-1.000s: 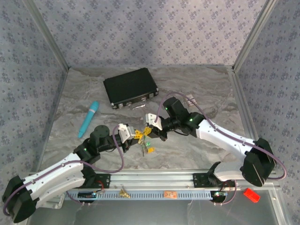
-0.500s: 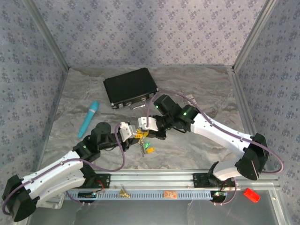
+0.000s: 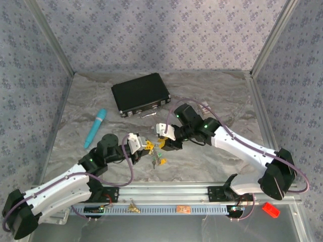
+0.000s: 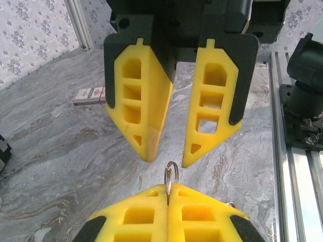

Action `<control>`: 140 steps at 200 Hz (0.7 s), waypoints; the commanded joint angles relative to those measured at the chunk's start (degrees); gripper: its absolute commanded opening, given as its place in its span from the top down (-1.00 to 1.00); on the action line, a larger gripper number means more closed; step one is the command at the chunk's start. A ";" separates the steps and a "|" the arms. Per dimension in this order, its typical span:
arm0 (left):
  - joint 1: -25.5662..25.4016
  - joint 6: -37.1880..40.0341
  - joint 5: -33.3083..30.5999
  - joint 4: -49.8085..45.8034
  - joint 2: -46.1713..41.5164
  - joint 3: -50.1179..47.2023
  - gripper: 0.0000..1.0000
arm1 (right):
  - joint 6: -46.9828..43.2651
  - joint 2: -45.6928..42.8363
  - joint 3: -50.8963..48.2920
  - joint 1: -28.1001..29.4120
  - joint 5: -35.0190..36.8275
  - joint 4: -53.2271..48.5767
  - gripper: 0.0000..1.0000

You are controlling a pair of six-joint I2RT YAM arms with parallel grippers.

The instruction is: Put the keys on the keyring

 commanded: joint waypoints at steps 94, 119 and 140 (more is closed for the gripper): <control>-0.34 -0.78 1.44 7.27 -1.60 -0.32 1.00 | 2.82 2.91 0.26 -0.67 -2.36 0.74 0.92; -0.38 -0.71 1.58 9.46 -1.85 -0.35 1.00 | 4.36 5.37 1.36 0.34 -3.56 1.08 0.91; -0.37 -0.46 1.31 9.20 -1.79 -0.38 1.00 | 5.54 4.16 0.68 0.31 -4.03 3.38 0.64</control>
